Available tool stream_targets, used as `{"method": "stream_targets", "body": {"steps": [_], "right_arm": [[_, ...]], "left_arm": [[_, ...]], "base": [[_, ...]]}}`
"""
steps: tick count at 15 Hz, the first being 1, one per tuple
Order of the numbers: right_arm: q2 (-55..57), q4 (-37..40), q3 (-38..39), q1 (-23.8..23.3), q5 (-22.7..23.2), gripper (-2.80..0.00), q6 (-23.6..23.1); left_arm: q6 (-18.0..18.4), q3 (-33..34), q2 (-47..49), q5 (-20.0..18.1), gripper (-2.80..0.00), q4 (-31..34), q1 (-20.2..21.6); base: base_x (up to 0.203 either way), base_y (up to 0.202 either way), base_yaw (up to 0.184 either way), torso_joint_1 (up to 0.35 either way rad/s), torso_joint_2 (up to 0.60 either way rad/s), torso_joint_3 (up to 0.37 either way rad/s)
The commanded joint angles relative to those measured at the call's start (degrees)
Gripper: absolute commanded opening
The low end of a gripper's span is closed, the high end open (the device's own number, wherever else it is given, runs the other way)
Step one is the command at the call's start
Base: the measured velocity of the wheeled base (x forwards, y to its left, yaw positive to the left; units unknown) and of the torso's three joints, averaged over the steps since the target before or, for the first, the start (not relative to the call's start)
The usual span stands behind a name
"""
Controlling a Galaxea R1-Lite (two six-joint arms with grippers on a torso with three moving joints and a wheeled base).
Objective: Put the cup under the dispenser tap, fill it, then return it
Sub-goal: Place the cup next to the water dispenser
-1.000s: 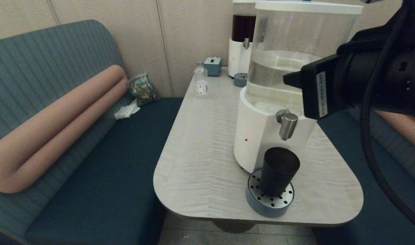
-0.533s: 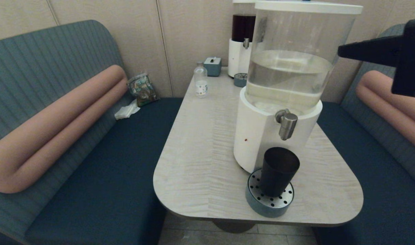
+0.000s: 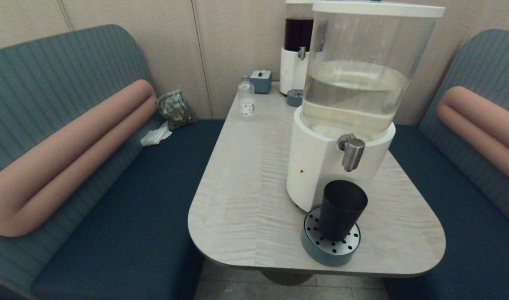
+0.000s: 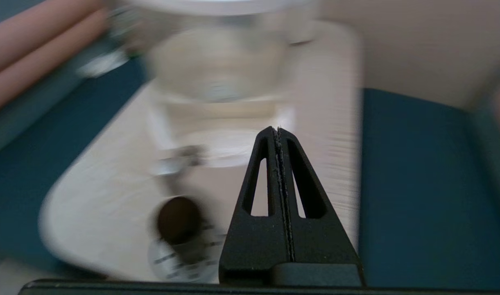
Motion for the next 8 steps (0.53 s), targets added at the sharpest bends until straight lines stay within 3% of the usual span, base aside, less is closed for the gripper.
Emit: {"method": "stream_targets", "body": {"steps": [1,4,8], "right_arm": [[-4.4,0.1,1.1,-5.5,0.0,-2.80,-0.2],[-11.5,0.1,4.2,-21.4,4.4,-2.80,-1.2],[-28.8,0.1,15.1,-30.9,10.6,-2.80,-4.8]], "left_arm": [[0.0,0.0,0.1,0.0,-2.80,0.0,0.0],[0.0,0.0,0.1,0.0,-2.80,0.0,0.0],[0.0,0.0,0.1,0.0,-2.80,0.0,-0.1]], "base": [[0.000,0.000,0.000,0.000,0.00,0.000],[0.000,0.000,0.000,0.000,0.00,0.000],[0.000,0.000,0.000,0.000,0.00,0.000]]}}
